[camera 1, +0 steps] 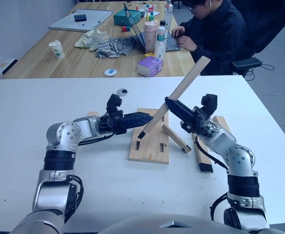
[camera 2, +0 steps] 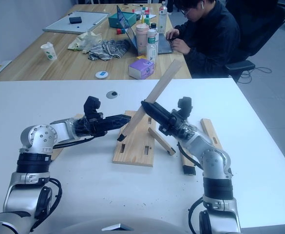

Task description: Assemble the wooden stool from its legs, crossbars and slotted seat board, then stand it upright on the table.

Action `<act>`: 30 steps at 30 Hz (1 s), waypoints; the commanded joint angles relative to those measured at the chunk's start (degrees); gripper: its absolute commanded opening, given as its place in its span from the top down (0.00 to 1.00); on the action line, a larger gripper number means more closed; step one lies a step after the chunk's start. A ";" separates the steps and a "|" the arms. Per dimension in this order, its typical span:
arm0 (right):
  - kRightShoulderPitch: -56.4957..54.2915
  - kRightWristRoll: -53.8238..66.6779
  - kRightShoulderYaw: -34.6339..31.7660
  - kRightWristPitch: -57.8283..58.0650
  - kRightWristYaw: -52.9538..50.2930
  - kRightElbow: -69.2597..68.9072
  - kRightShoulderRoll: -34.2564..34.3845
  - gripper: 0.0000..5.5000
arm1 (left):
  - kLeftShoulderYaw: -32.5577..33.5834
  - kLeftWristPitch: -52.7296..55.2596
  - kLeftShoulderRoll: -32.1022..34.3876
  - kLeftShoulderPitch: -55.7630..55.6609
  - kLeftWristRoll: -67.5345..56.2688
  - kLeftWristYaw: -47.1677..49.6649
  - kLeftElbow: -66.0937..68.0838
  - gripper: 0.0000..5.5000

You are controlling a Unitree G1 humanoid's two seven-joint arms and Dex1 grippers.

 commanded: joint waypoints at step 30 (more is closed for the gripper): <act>7.97 -27.71 6.39 -18.52 20.34 4.32 -20.79 0.63 | 1.76 -2.63 -0.14 -0.27 4.05 1.79 4.45 0.05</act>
